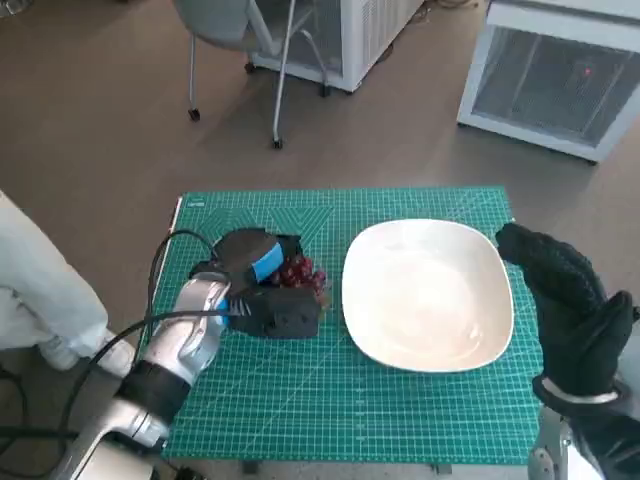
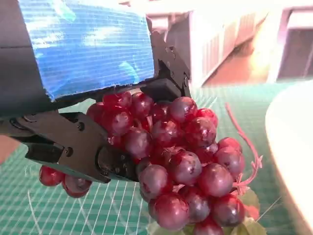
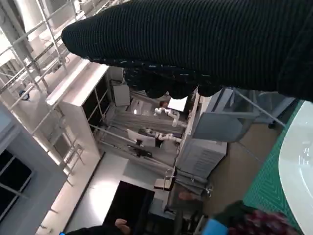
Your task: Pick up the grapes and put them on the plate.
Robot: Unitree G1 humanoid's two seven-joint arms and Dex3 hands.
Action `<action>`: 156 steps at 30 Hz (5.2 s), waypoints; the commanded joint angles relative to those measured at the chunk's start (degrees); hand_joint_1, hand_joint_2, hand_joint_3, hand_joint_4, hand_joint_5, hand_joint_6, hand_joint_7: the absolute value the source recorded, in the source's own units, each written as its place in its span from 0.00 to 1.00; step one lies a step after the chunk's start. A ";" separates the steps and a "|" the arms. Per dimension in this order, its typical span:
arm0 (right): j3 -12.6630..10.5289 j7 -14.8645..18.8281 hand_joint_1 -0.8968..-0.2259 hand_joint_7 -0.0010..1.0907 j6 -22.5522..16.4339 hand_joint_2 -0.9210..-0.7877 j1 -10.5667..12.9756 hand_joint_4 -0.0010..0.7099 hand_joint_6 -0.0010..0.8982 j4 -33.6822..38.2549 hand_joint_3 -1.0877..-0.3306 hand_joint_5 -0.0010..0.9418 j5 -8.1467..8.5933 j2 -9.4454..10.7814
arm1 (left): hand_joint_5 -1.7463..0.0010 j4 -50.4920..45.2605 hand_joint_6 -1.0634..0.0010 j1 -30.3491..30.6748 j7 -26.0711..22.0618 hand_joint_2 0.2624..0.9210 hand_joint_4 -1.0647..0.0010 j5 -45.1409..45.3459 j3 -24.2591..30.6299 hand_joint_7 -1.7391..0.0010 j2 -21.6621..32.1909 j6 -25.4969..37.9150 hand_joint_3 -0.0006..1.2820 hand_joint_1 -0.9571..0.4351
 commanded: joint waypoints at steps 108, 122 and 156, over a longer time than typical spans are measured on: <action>-0.54 -4.48 0.64 0.58 -1.51 0.00 6.87 0.78 0.24 -3.86 0.73 0.00 -1.52 0.95 | 0.78 9.89 0.59 -14.62 -1.70 0.94 0.64 -6.36 -2.01 0.76 -22.57 -16.53 0.07 0.68; -0.42 -4.65 0.63 0.59 -0.72 0.00 7.17 0.79 0.24 -4.41 0.74 0.00 -1.17 1.05 | 0.99 13.74 0.64 -15.79 0.30 0.90 0.79 -4.25 -4.12 0.99 -22.03 -16.70 0.00 0.45; 0.01 -4.74 0.63 0.60 0.47 0.00 5.85 0.79 0.23 -4.03 0.73 0.00 -0.94 1.19 | 0.99 16.52 0.63 -1.10 -11.49 1.00 0.75 -43.31 24.72 0.99 -15.18 -35.16 0.10 0.34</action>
